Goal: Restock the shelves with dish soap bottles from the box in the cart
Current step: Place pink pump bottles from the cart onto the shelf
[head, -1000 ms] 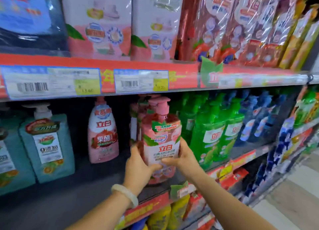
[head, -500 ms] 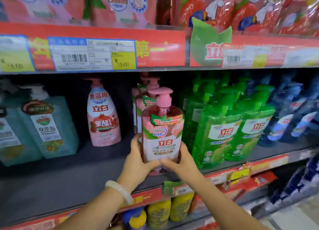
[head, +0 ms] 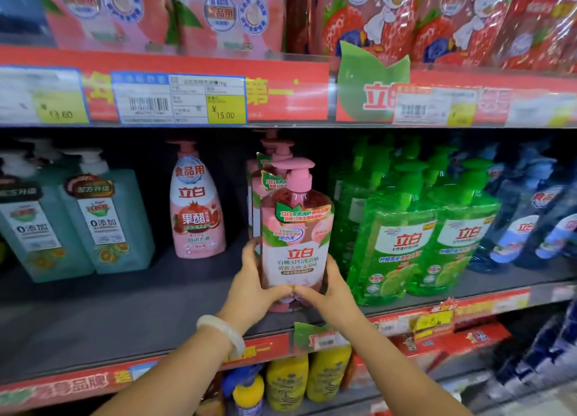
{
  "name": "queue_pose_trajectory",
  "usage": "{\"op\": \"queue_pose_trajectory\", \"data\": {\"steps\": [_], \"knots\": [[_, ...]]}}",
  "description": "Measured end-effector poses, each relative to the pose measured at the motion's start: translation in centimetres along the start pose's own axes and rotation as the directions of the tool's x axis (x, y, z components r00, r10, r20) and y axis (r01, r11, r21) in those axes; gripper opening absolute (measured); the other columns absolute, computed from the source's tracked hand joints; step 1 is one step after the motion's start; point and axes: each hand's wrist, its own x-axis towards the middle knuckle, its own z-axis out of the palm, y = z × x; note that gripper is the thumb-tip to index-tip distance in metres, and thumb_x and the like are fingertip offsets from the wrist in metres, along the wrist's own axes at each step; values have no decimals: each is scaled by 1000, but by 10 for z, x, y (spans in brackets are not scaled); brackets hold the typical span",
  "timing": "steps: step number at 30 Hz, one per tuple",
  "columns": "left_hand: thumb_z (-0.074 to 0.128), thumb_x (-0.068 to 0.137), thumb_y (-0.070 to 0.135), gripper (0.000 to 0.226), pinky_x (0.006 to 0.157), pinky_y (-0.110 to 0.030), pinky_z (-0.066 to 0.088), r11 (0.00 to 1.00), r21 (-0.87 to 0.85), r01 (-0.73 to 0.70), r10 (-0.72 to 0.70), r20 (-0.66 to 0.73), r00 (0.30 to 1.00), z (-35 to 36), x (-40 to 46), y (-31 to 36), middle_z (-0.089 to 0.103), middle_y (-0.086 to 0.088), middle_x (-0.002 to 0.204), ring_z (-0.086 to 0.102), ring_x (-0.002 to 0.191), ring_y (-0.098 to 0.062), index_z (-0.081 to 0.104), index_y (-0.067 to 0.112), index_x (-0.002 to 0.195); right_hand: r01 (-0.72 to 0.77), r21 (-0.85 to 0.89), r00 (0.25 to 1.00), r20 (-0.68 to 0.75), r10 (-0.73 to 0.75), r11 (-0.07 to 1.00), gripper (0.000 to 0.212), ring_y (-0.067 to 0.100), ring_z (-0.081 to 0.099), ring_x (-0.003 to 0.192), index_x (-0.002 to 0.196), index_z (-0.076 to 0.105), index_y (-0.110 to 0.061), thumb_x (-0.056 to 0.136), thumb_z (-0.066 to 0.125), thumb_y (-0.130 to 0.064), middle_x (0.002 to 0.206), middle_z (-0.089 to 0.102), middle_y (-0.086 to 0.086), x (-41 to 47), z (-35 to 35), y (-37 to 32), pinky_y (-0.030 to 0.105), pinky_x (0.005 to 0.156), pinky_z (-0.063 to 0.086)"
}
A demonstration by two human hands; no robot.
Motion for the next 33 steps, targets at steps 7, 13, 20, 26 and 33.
{"op": "queue_pose_trajectory", "data": {"steps": [7,13,20,26,33], "knots": [[80,70,5,102,64,-8,51,999,-20,46,-46,-9,999,5,-4,3,54,11,123,56,105,-2,14,32,143,-4,-2,1000,-31,4,1000,73,-6,54,104,140,31,-20,80,71,-8,114,54,-19,0,2,6,-3,75,42],[80,70,5,97,89,-21,52,998,-1,60,-60,-41,997,7,-5,-1,55,9,127,56,115,-6,15,44,131,-4,1,999,-47,4,1000,73,6,55,114,138,34,-23,78,74,-11,125,57,-8,2,3,18,13,89,46],[78,74,13,91,99,-30,47,980,106,168,-168,-12,986,5,-16,4,54,6,132,53,122,-15,17,40,136,-45,-32,997,-65,42,999,72,7,58,114,138,37,-20,77,75,-15,125,59,-8,-2,4,16,36,99,48],[70,83,23,79,105,-16,24,886,431,169,-154,-71,986,-12,-62,6,34,-1,149,31,139,-15,23,13,146,-132,-239,928,-370,35,962,64,22,52,116,134,41,-5,79,73,-16,121,52,6,-41,26,-1,36,98,44],[61,85,17,70,113,-17,9,693,720,43,-87,24,996,-105,-144,-7,24,-5,154,23,143,-18,27,11,146,179,-603,982,156,-105,778,54,29,44,124,130,46,-8,80,67,-12,128,47,11,-95,133,-45,33,104,32]]}}
